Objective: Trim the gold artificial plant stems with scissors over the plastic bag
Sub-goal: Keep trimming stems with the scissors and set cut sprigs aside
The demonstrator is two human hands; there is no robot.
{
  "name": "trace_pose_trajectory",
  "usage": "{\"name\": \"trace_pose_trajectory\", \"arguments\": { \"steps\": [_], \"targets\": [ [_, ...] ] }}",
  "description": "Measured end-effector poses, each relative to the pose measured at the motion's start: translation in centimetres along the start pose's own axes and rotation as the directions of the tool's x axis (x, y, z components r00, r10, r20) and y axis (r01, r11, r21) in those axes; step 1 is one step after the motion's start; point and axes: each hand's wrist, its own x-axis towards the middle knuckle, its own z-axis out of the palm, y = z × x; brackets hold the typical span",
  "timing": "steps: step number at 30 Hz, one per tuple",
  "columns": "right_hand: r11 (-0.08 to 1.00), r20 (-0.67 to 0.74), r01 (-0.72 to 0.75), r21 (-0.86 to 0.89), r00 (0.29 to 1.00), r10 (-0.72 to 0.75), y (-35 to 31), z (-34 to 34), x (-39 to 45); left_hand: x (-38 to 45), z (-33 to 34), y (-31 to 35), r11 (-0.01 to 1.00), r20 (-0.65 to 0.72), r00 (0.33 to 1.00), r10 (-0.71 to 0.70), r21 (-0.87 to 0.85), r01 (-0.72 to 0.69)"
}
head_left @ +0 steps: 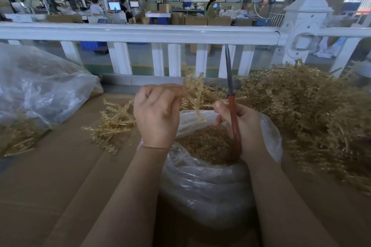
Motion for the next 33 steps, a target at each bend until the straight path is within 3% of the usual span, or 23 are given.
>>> {"name": "trace_pose_trajectory", "arguments": {
  "steps": [6,10,17,22,26,28,30,33],
  "targets": [
    [0.996,0.038,0.011,0.087,0.999,-0.015,-1.3,0.2,-0.5,-0.5,0.6,0.2,0.986,0.121,0.979,0.165,-0.055,-0.159],
    [1.0,0.066,0.003,-0.016,0.998,-0.002,-1.4,0.2,-0.7,-1.0,0.9,0.3,0.977,0.182,0.96,0.212,-0.04,-0.208],
    [0.995,0.065,-0.047,0.091,0.997,0.041,-0.8,0.0,-0.2,-1.0,1.0,0.4,0.972,0.183,0.954,0.236,-0.032,-0.234],
    [0.993,0.052,0.007,0.121,0.999,-0.014,-0.4,-0.1,-0.1,-1.0,1.1,0.8,0.963,0.16,0.951,0.265,-0.083,-0.255],
    [0.992,0.024,-0.051,0.114,0.999,0.049,-0.3,0.0,0.2,-1.2,1.4,0.9,0.959,0.162,0.949,0.271,-0.131,-0.252],
    [0.988,-0.001,-0.078,0.134,0.997,0.079,-0.2,0.0,0.4,-1.3,1.4,1.2,0.974,0.181,0.964,0.196,-0.153,-0.17],
    [0.989,-0.02,-0.066,0.136,0.997,0.069,-0.1,0.1,0.4,-1.3,1.3,1.6,0.975,0.255,0.966,0.037,-0.223,0.022],
    [0.991,-0.038,-0.036,0.131,0.998,0.041,-0.2,0.0,0.5,-1.2,0.9,1.9,0.839,0.436,0.867,-0.243,-0.353,0.413]
  ]
}}
